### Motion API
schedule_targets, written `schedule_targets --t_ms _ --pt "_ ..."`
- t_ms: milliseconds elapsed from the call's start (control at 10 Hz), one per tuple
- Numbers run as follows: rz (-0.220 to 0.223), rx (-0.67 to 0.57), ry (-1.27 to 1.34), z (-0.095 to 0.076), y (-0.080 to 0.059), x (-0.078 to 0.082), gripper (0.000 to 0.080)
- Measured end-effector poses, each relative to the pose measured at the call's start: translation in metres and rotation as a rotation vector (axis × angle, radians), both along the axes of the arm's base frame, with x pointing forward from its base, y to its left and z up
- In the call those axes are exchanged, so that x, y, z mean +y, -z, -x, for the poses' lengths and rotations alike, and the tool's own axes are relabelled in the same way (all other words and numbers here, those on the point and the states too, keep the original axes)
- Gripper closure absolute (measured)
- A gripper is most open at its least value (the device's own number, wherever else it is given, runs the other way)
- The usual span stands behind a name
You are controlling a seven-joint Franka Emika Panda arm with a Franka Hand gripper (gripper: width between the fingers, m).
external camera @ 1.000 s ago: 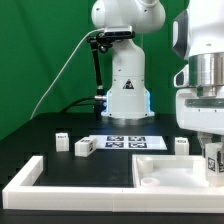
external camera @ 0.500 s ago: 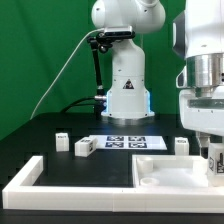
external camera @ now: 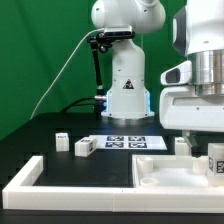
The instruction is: Assemble one leg
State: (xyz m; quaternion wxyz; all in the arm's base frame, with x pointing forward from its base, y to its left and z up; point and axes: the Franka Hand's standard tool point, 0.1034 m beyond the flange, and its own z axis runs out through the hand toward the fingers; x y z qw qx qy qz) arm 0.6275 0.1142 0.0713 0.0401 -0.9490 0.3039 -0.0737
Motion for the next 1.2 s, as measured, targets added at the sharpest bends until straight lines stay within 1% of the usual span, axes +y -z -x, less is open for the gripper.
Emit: schedule_targets --t_ms 200,300,400,600,700,800,900,1000,1100,1200 --pt "0.033 -0.006 -0.184 -0.0001 0.0 -0.0004 0.015" --pt "0.059 -0.008 -0.3 -0.0002 0.0 -0.0009 0.015" --pt "0.071 -0.01 -0.359 -0.0001 0.0 0.0008 0.015" --pt "0.132 -0.005 -0.57 0.0007 0.0005 0.0013 0.015" --pt "0.15 -0.004 -0.641 0.0004 0.0005 -0.0006 0.015" --pt "0.152 -0.004 -0.651 0.0002 0.0005 -0.0013 0.015" --pt "0.152 -0.004 -0.649 0.0003 0.0005 -0.0012 0.0259" --pt "0.152 -0.004 -0.649 0.0002 0.0005 -0.0013 0.0396" --pt "0.152 -0.004 -0.649 0.0003 0.0006 -0.0014 0.0396" --pt "0.147 -0.004 -0.626 0.0003 0.0006 -0.0014 0.0509"
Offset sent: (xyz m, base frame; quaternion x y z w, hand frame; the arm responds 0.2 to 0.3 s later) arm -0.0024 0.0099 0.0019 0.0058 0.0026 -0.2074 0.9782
